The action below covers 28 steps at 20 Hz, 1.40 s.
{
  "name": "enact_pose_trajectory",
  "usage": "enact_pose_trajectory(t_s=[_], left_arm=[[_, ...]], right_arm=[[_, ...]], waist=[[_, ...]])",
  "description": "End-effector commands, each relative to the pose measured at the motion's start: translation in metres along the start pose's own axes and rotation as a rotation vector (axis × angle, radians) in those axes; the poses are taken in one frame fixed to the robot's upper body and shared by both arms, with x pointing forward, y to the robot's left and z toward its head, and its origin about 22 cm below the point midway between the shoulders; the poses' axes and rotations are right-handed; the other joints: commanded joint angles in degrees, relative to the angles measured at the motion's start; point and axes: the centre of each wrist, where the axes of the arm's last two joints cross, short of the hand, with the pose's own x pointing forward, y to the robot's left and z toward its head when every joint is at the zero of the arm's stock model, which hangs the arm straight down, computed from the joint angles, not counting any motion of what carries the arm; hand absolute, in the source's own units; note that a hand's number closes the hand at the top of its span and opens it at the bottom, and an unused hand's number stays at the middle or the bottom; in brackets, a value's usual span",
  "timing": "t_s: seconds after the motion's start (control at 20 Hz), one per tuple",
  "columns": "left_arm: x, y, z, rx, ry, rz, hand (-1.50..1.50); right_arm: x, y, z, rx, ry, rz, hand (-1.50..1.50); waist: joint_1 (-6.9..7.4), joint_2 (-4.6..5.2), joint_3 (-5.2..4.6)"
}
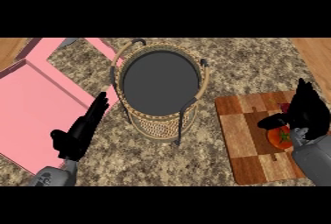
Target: Pick the tomato from the cutting board and place it in the tiered basket
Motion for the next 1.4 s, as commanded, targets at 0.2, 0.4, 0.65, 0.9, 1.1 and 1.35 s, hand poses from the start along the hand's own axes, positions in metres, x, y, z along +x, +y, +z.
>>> enact_pose_trajectory(t_s=[0.2,0.4,0.65,0.9,1.1,1.35], left_arm=[[-0.009,0.009,-0.001,0.016,-0.009,0.008,0.0],[-0.004,-0.001,-0.01,0.009,-0.006,-0.003,0.0],[0.003,-0.005,-0.012,-0.012,-0.02,0.01,0.0],[-0.001,-0.016,-0.002,-0.022,-0.013,0.009,0.0],[-0.005,-0.005,-0.007,-0.033,-0.009,0.013,0.0],[-0.003,-0.022,-0.017,-0.029,-0.007,0.017,0.0]], right_arm=[[-0.003,-0.002,0.007,0.031,0.304,0.112,-1.5],[-0.004,0.011,0.022,0.067,0.313,0.066,-1.5],[0.0,0.009,0.025,0.04,0.324,0.054,-1.5],[-0.014,0.012,0.019,0.032,0.405,0.046,-1.5],[-0.022,0.038,0.038,0.069,0.414,0.064,-1.5],[-0.017,0.04,0.037,0.062,0.407,0.041,-1.5]], waist=[[-0.7,0.48,0.23],[-0.23,0.63,0.37],[0.86,0.79,0.47],[1.0,0.67,0.47],[0.8,0.86,0.46],[1.06,0.97,0.49]])
